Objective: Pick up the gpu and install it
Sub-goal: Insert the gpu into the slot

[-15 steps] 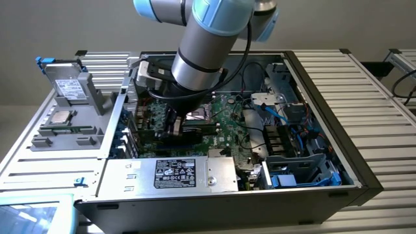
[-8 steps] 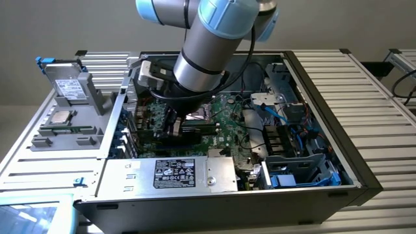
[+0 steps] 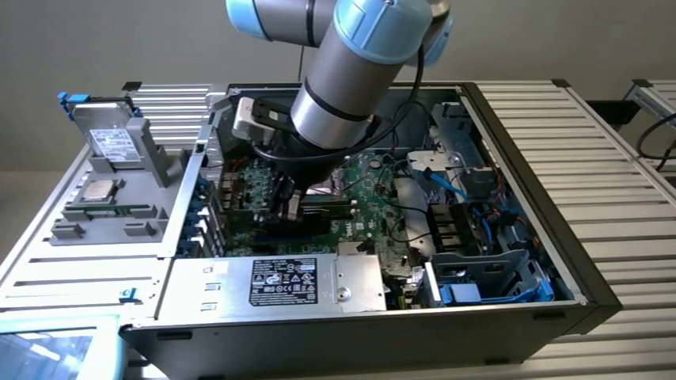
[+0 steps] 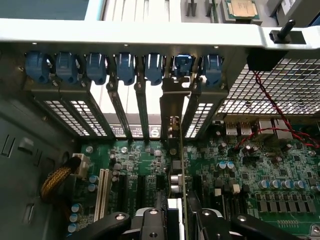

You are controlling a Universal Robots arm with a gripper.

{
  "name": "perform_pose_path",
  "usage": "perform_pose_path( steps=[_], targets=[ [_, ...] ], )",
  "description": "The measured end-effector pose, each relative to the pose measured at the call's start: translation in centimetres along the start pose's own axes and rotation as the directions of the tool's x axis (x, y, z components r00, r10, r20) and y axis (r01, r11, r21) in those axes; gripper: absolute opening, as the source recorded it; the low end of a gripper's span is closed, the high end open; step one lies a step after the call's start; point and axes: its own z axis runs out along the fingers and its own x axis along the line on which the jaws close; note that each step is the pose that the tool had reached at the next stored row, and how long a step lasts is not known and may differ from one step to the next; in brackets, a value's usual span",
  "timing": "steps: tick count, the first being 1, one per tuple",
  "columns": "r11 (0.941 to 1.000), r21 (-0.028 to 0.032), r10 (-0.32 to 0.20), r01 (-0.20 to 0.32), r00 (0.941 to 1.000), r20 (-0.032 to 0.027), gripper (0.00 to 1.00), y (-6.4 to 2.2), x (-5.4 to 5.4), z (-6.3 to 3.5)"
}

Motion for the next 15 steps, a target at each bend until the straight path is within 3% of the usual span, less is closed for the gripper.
perform_pose_path(
  steps=[7,15],
  targets=[
    [1.0,-0.0015,0.0,0.0,1.0,0.0002,0.28,-0.43,-0.01,-0.18],
    [0.9998,-0.0192,0.0,0.0,1.0,0.0006,0.28,-0.42,-0.08,-0.15]
  ],
)
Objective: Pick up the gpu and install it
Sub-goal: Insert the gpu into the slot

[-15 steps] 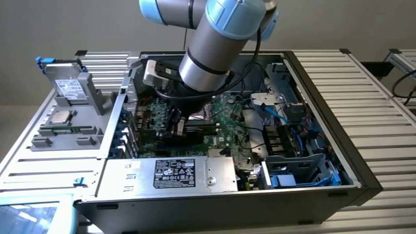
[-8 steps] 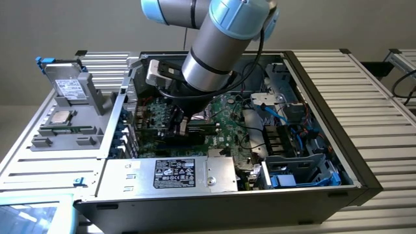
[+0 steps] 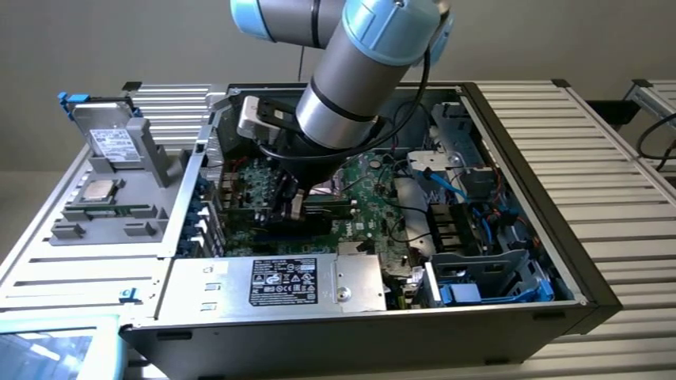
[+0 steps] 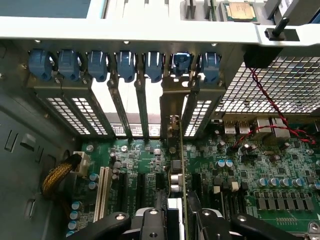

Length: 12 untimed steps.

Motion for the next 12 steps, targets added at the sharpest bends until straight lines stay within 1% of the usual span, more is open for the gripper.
perform_pose_path(
  steps=[3,12],
  targets=[
    [1.0,-0.0027,0.0,0.0,1.0,-0.0002,0.28,0.03,-0.04,0.01],
    [1.0,-0.003,0.0,0.0,1.0,-0.001,0.28,0.21,-0.21,0.34]
  ],
)
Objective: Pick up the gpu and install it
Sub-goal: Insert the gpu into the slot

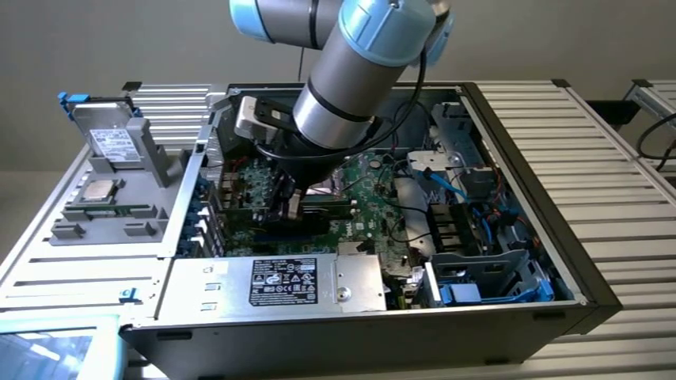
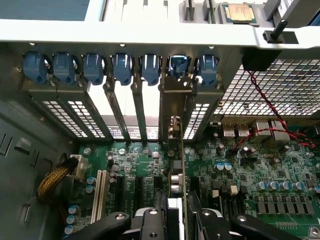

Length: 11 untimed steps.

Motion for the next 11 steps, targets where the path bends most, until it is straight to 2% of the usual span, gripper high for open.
perform_pose_path(
  steps=[11],
  targets=[
    [1.0,-0.0058,0.0,0.0,1.0,0.001,0.28,0.16,0.3,0.13]
  ],
)
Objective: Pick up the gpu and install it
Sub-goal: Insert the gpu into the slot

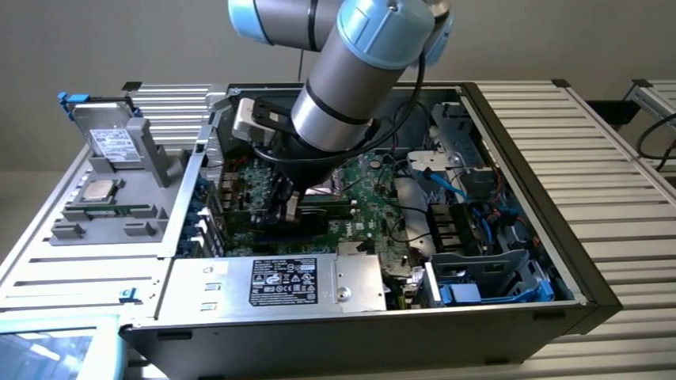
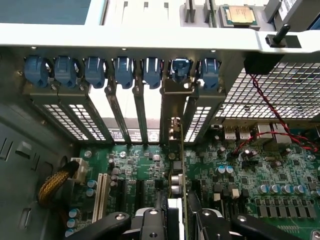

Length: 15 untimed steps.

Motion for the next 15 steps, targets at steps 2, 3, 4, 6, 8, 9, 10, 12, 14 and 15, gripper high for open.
perform_pose_path(
  steps=[2,3,4,6,8,9,10,12,14,15],
  targets=[
    [1.0,-0.0005,0.0,0.0,1.0,-0.0004,0.28,0.0,0.08,0.0],
    [1.0,-0.0007,0.0,0.0,1.0,-0.0005,0.28,-0.01,0.09,0.01],
    [1.0,-0.0009,0.0,0.0,1.0,-0.0007,0.28,-0.02,0.1,0.02],
    [1.0,-0.0018,0.0,0.0,1.0,-0.0008,0.28,-0.04,0.11,0.06],
    [1.0,-0.003,0.0,0.0,1.0,-0.001,0.28,-0.09,0.1,0.15],
    [1.0,-0.0036,0.0,0.0,1.0,-0.0014,0.28,-0.12,0.11,0.22],
    [1.0,-0.0043,0.0,0.0,1.0,-0.0017,0.28,-0.16,0.12,0.29],
    [1.0,-0.0054,0.0,0.0,1.0,-0.0014,0.28,-0.22,0.11,0.41],
    [1.0,-0.0055,0.0,0.0,1.0,-0.0011,0.28,-0.27,0.03,0.5],
    [1.0,-0.0055,0.0,0.0,1.0,-0.001,0.28,-0.3,-0.03,0.53]
  ],
)
